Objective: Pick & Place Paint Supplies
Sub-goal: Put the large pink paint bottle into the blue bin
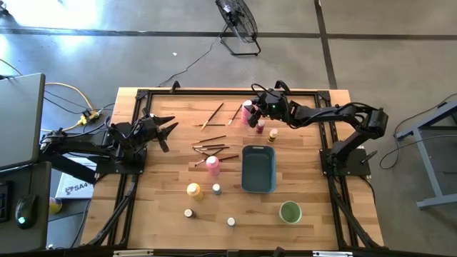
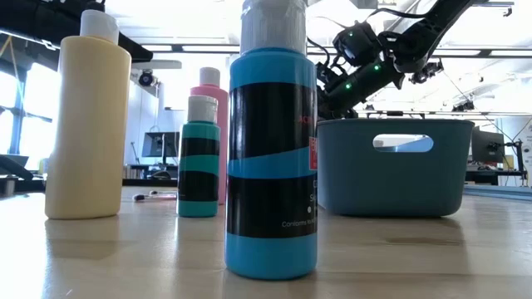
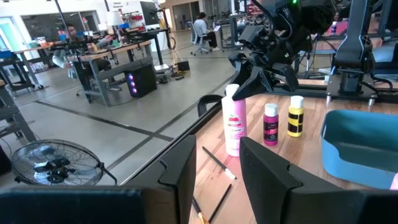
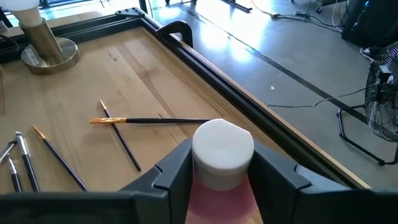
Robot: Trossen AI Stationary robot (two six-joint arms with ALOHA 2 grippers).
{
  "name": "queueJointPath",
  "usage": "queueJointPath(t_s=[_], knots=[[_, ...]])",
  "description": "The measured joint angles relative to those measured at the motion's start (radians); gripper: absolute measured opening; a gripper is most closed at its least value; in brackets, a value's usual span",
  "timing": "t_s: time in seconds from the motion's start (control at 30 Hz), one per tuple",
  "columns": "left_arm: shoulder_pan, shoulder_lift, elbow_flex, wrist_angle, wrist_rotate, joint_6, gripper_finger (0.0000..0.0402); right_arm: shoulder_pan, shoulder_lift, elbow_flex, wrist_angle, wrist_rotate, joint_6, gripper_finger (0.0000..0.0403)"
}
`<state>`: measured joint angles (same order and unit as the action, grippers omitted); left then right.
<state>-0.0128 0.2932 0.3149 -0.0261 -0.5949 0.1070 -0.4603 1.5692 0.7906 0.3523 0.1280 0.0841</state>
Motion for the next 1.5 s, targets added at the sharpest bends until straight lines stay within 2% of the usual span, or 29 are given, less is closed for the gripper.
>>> queueJointPath(t_s=[0.3,0.6,0.77,1.0,1.5], knots=[[0.000,0.000,0.000,0.000,0.000,0.000,0.0120,0.000,0.000,0.000,0.001,0.003,0.002,0.0143],[0.000,0.000,0.000,0.000,0.000,0.000,0.0120,-0.001,0.000,0.000,0.008,0.003,-0.002,0.0203],[0.000,0.000,0.000,0.000,0.000,0.000,0.0120,0.000,0.000,0.000,0.011,0.000,-0.002,0.0212],[0.000,0.000,0.000,0.000,0.000,0.000,0.0120,0.000,0.000,0.000,0.019,0.000,-0.002,0.0195],[0.000,0.000,0.000,0.000,0.000,0.000,0.0120,0.000,0.000,-0.001,0.019,-0.001,-0.008,0.0121]])
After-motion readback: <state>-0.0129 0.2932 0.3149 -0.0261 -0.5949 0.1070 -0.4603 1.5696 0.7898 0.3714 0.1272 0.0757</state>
